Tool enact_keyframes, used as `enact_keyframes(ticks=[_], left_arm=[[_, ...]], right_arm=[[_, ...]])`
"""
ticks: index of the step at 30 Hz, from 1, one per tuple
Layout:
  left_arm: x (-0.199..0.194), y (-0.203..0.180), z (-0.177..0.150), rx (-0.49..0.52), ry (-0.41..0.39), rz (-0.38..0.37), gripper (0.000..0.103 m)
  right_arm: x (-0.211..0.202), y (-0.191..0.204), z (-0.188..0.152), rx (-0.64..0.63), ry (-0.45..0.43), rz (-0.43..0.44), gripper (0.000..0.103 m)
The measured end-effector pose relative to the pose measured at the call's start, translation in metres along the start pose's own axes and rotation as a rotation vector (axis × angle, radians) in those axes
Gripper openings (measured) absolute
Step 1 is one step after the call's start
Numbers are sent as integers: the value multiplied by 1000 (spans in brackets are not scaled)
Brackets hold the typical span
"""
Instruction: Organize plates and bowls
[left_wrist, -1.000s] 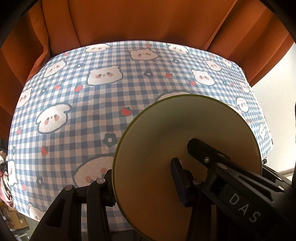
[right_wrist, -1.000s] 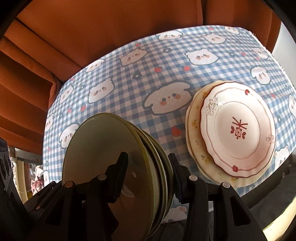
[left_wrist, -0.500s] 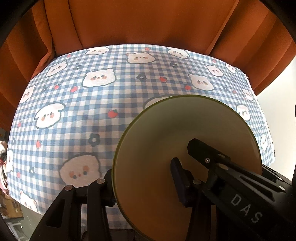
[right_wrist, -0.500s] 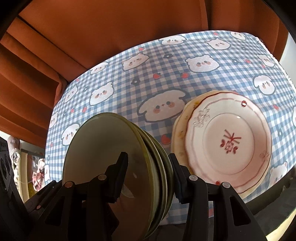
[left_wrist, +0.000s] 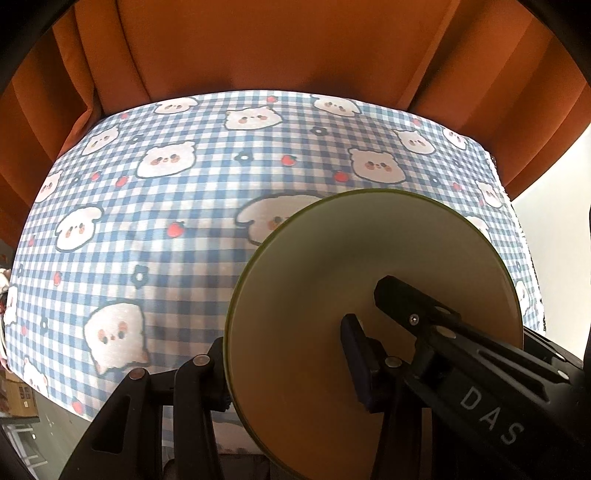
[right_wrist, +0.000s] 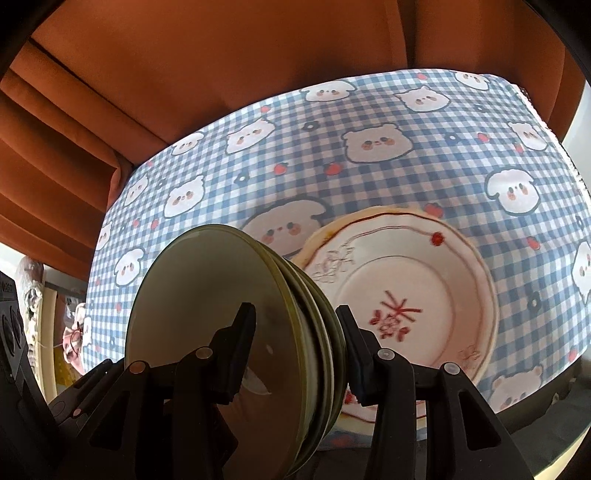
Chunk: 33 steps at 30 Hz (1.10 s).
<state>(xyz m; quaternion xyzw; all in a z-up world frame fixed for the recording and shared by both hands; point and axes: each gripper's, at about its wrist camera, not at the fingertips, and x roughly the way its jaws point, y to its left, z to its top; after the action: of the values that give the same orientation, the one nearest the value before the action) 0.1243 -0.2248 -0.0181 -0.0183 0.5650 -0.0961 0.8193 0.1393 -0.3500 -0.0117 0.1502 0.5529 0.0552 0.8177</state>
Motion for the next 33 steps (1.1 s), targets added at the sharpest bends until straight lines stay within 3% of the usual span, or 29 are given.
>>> enact_keyframes(ticks=[17,33], left_arm=[[22,-59,-11,-43,20,-19,48],[46,-67,-5,-39,76,-24,47]], right_arm=[[-9,-67,6,-28,29,-22,48],[12,-87,12,-7,87,-47,48]])
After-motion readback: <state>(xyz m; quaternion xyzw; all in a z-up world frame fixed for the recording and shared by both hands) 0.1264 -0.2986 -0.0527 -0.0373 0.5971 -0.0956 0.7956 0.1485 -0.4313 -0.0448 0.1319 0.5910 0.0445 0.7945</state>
